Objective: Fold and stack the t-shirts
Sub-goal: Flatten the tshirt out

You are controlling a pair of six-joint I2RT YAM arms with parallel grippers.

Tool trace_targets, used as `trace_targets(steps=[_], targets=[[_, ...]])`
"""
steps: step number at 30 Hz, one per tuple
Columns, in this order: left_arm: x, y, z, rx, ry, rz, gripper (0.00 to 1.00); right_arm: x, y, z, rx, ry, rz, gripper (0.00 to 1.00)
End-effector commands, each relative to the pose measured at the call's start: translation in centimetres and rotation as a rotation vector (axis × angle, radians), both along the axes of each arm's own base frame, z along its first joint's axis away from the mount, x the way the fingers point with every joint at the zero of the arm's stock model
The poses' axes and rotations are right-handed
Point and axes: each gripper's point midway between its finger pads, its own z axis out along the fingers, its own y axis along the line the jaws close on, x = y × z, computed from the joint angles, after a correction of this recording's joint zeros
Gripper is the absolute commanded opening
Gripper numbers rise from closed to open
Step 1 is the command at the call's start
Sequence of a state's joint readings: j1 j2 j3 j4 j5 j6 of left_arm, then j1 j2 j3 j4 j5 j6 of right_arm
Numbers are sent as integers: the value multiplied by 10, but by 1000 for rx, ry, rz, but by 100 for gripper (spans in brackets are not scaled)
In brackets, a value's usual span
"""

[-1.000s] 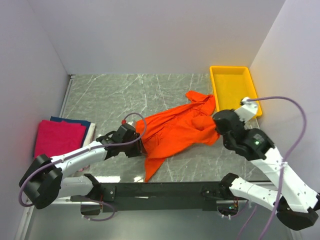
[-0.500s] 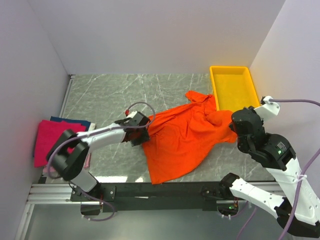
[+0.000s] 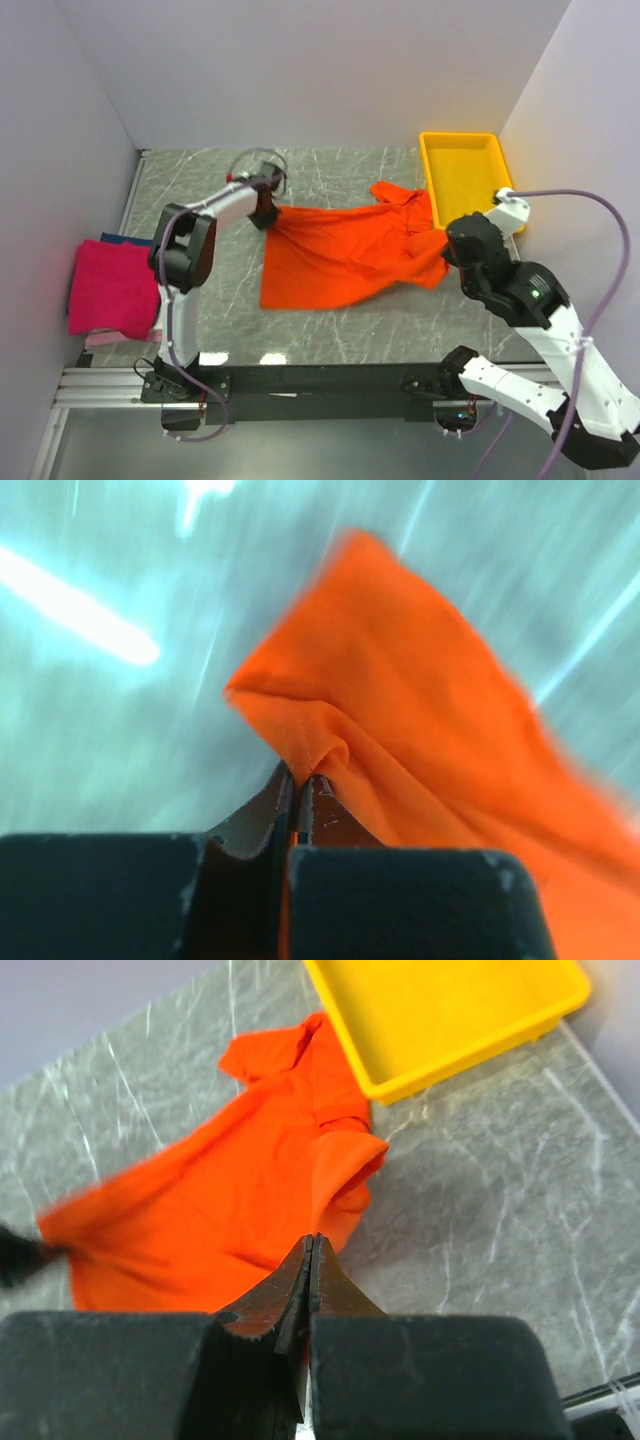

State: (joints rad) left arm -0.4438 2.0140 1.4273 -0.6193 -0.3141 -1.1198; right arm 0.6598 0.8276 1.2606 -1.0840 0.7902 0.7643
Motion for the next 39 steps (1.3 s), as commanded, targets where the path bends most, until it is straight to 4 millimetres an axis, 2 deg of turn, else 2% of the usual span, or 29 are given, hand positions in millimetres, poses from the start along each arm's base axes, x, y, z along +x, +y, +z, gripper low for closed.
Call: trace_targets(steps=[1, 2, 3, 4, 5, 6, 8, 9, 10, 11, 12, 13, 14, 15, 16, 17, 18, 19, 20, 23, 24, 26, 29, 31, 32, 35, 39], targets=[[63, 31, 21, 18, -48, 84, 1, 22, 22, -6, 6, -5, 47, 0], [86, 30, 31, -24, -69, 86, 1, 26, 25, -17, -10, 22, 58, 0], [94, 26, 30, -48, -67, 43, 1, 31, 36, -21, 17, 28, 86, 0], [103, 23, 42, -55, -99, 34, 1, 33, 41, -25, 32, 29, 103, 0], [108, 22, 42, -67, -102, 19, 1, 37, 49, -33, 44, 40, 122, 0], [116, 20, 52, -73, -128, -3, 3, 38, 54, -50, 44, 72, 136, 0], [119, 21, 63, -81, -148, -19, 16, 45, 68, -68, 72, 102, 159, 0], [116, 24, 64, -74, -147, -24, 41, 47, 69, -86, 67, 125, 155, 0], [113, 26, 68, -69, -155, -24, 46, 48, 71, -97, 70, 144, 157, 0], [102, 31, 76, -59, -163, -19, 54, 47, 72, -118, 58, 189, 160, 0], [97, 35, 81, -55, -168, -5, 59, 50, 74, -124, 71, 185, 159, 0], [89, 38, 86, -51, -171, 3, 60, 52, 71, -136, 71, 207, 148, 0], [80, 41, 109, -62, -207, 15, 61, 49, 71, -151, 71, 239, 153, 0], [61, 52, 96, -34, -169, 55, 62, 53, 72, -155, 80, 234, 150, 0], [50, 57, 98, -25, -166, 72, 62, 54, 71, -163, 78, 245, 149, 0], [29, 66, 100, -9, -159, 90, 70, 53, 68, -173, 80, 267, 146, 0], [18, 75, 99, 12, -155, 123, 81, 56, 68, -174, 89, 261, 145, 0], [6, 81, 97, 26, -146, 142, 81, 57, 67, -180, 83, 274, 144, 0], [-17, 90, 90, 38, -127, 160, 79, 58, 65, -183, 82, 280, 140, 0], [-45, 93, 80, -1, -127, 171, 59, 62, 68, -186, 85, 284, 151, 0], [-66, 95, 58, -1, -70, 177, 47, 62, 69, -187, 88, 287, 159, 0], [-90, 93, 36, -39, -25, 181, 34, 63, 69, -188, 89, 289, 161, 0], [-102, 80, 19, -113, -19, 149, 36, 63, 70, -188, 93, 291, 169, 0], [-104, 73, 12, -120, 1, 131, 42, 62, 70, -190, 90, 296, 173, 0], [-101, 71, 13, -125, -3, 128, 49, 62, 70, -191, 88, 299, 173, 0], [-101, 64, 12, -160, -21, 111, 56, 60, 71, -193, 91, 305, 178, 0], [-96, 59, 16, -184, -45, 100, 57, 57, 71, -196, 104, 302, 178, 0]])
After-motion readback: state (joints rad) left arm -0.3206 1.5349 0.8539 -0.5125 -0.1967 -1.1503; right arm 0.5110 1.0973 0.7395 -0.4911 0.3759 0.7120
